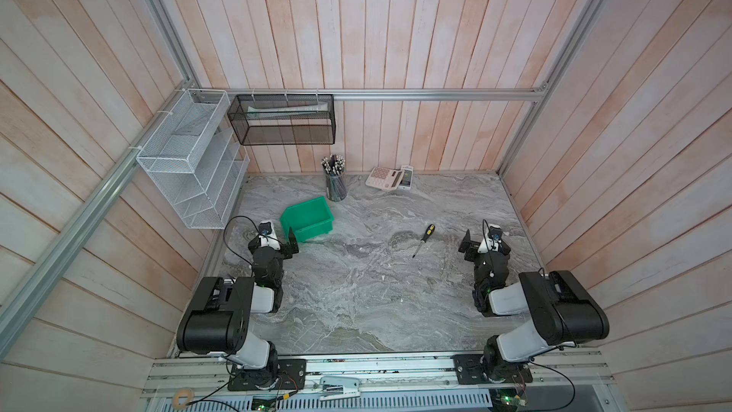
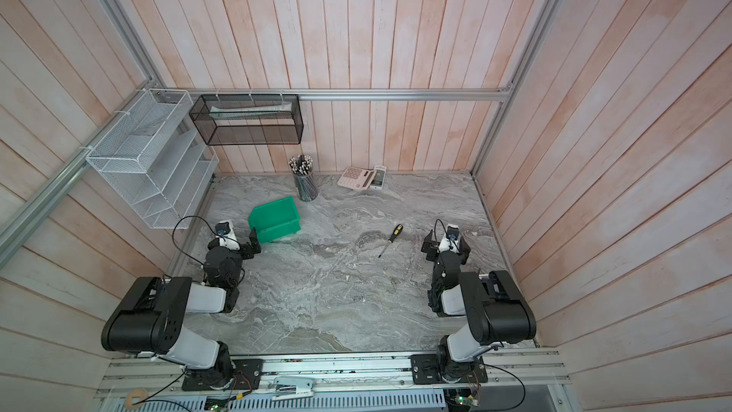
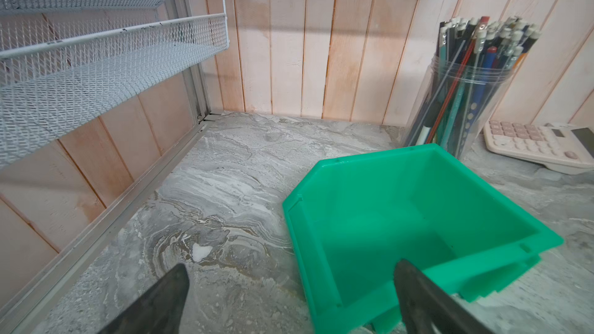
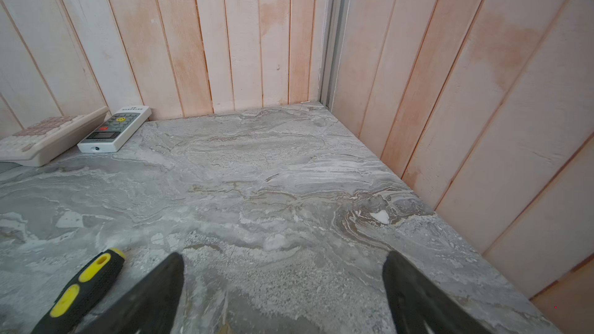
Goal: Put the screwdriver in the bin
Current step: Move the bin to the top-center of the table.
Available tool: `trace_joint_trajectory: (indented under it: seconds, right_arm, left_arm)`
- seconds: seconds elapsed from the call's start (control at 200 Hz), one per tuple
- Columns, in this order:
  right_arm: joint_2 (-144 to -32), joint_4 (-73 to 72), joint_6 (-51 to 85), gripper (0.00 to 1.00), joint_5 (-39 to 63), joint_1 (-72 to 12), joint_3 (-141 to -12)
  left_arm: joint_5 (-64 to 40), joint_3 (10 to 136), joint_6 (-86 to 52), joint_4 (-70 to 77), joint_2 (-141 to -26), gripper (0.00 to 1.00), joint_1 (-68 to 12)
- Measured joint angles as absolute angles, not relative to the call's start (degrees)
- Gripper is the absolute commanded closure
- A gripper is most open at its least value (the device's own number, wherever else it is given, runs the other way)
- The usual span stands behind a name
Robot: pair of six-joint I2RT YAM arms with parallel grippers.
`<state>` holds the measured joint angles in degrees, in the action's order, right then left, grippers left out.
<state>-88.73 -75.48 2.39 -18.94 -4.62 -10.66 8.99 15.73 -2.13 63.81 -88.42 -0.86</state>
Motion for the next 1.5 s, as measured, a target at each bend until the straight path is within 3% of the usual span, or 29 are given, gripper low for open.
trace_joint_trajectory:
  seconds: [0.985, 1.305, 1.501]
  right_arm:
    - [-88.49, -75.66, 2.13, 0.02, -20.91, -5.96, -10.66]
    - [-87.83, -82.96, 0.05, 0.02, -23.83, -8.97, -6.85]
    - [-87.55, -84.77, -0.34, 0.02, -24.25, -8.97, -6.57]
  left_arm:
    - [8.47, 15.7, -2.57, 63.46, -87.96, 0.0, -0.27]
    - [17.85, 18.61, -10.28, 43.2, -60.07, 0.0, -12.05]
    - [16.34, 27.18, -18.33, 29.12, -58.92, 0.0, -15.27]
